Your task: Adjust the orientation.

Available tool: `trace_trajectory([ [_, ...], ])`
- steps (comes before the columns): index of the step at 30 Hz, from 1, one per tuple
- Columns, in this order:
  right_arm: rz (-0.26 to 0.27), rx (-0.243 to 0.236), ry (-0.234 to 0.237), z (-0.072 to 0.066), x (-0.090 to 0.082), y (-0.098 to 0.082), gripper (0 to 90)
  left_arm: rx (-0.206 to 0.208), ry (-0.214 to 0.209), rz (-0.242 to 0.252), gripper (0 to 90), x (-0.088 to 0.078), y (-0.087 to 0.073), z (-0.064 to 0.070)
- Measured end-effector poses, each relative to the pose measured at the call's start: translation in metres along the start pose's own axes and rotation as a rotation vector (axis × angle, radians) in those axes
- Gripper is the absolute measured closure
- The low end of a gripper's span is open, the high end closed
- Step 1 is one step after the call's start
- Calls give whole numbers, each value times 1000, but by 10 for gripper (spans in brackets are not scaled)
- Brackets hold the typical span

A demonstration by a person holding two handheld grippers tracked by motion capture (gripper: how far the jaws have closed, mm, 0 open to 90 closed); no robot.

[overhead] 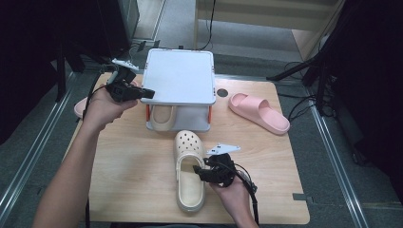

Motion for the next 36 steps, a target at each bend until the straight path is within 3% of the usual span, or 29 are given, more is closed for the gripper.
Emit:
trace_trajectory([
  [6, -2, 32, -20, 3, 9, 3, 509, -24, 2, 32, 884, -2, -4, -10],
  [11, 2, 37, -25, 5, 11, 5, 528, -15, 24, 2, 886, 2, -11, -16],
  [19, 18, 50, -39, 9, 10, 6, 606, -10, 24, 9, 886, 3, -12, -17],
  [23, 27, 45, -49, 12, 11, 7, 651, -15, 9, 53, 891, 4, -14, -18],
  [30, 43, 34, -100, 21, 10, 13, 736, 8, 36, 41, 891, 5, -14, -16],
  [36, 32, 81, -78, 30, 6, 19, 764, -1, 26, 49, 893, 4, -14, -17],
])
Point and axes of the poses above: each handheld gripper's, and its own axes: x roughly forward along the jaws, y roughly out of its top, z roughly to its right, the point moved 7 cm from there along x, roughly forward along the jaws, and after that the axes turned 15 degrees about -y, right-handed, at the moved point
